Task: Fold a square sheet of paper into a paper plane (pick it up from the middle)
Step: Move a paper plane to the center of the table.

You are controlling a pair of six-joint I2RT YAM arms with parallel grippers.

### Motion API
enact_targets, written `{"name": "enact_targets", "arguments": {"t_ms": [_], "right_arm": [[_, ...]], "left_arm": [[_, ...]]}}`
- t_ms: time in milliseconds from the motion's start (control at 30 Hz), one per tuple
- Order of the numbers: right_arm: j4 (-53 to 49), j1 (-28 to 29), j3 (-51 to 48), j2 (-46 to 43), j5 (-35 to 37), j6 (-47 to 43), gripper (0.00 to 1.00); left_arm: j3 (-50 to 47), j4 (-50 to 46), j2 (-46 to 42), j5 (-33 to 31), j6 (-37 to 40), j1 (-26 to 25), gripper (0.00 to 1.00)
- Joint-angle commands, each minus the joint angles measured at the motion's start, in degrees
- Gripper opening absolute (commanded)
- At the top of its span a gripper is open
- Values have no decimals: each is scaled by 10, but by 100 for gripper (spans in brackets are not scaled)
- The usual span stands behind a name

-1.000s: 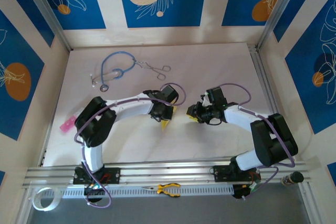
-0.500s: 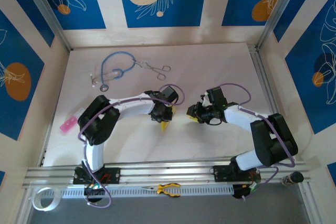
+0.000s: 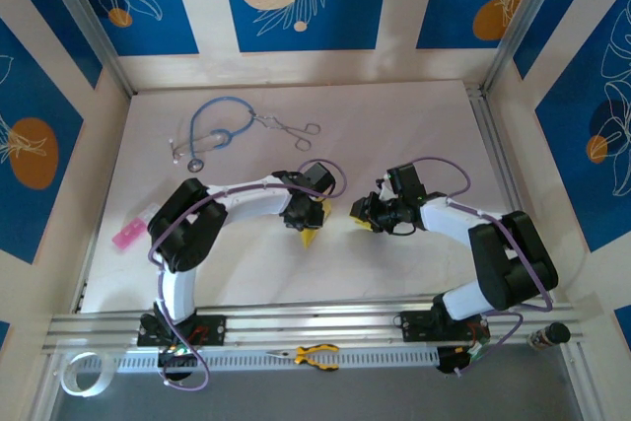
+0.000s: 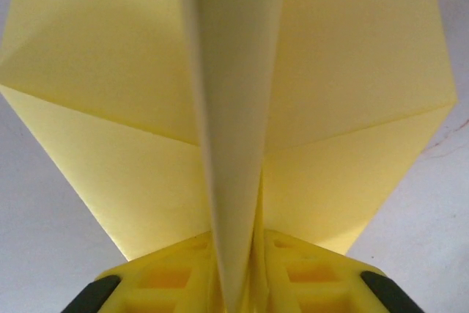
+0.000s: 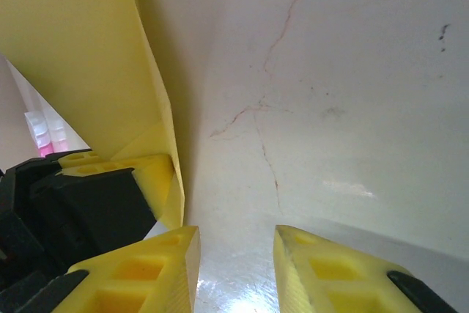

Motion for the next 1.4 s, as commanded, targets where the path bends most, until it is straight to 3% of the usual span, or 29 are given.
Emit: {"name": "enact_targets", "arguments": {"t_ms": [0,233,667,1033,1367], "right_arm": [[1,-4,-10,4,-18,-9,33],[-2,-13,-10,-6,-29,-19,33],[-38,-71,-6,-37,-78,-77,34],[-57,-101,10,-45,-106,-109,34],[-86,-104,30,-54,-82,-117,35]], "left_arm": [[2,-14,17,-32,-23,0,22],[12,-22,34,-61,-86,-15,23],[81,-87,79,-120,-184,-50,35],[97,-90,79,-122,-187,-52,39],[124,-120,41,-154,-189,-51,38]]}}
